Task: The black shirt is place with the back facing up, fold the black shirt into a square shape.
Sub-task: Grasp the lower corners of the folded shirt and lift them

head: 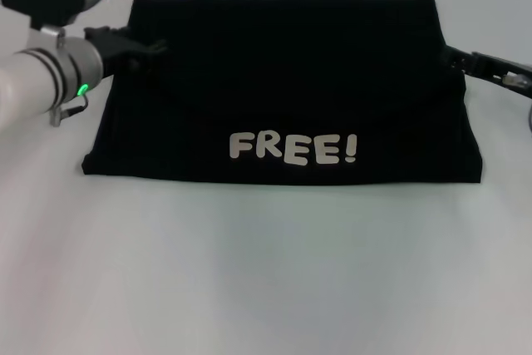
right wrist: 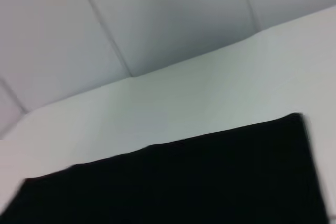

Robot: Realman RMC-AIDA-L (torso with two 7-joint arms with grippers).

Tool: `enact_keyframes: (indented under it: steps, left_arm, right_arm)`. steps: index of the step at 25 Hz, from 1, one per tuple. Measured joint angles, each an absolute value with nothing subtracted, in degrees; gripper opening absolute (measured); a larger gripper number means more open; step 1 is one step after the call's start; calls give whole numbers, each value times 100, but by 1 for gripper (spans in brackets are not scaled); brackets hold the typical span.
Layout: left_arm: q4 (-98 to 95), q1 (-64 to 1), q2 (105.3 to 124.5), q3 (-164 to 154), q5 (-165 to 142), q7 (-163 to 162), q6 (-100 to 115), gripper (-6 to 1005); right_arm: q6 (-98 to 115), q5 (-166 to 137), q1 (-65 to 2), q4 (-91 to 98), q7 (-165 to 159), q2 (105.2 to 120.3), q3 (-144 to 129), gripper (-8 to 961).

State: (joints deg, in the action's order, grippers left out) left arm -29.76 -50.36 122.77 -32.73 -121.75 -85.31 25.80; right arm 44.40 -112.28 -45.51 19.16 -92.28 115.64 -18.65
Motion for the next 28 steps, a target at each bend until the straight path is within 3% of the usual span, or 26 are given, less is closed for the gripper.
enact_keyframes:
  steps: [5,15,23,28]
  left_arm:
    - [-3844,-4229,12271,-3716,-12190,-9823,3645,601]
    - [-4753,-3218,12245,-3558,-12292,-10880,5597,597]
    - [-4362,-3145,12268,-3400,-12903,-11189,5169,596]
    - [-4144,-3168,12270,-3453,-12919,-11179,4769,592]
  right_arm:
    - [5495,-11201,-4139,1949,-9333,11384,-1871,653]
    - [7049,-11233,-3411,2414,-9751,11223,-2519,657]
    - [7115,-11232,-3326,2581,-10137,11184,-2959,659]
    - [6965,-11231,-3363,2576,-10139,11234,-2989,659]
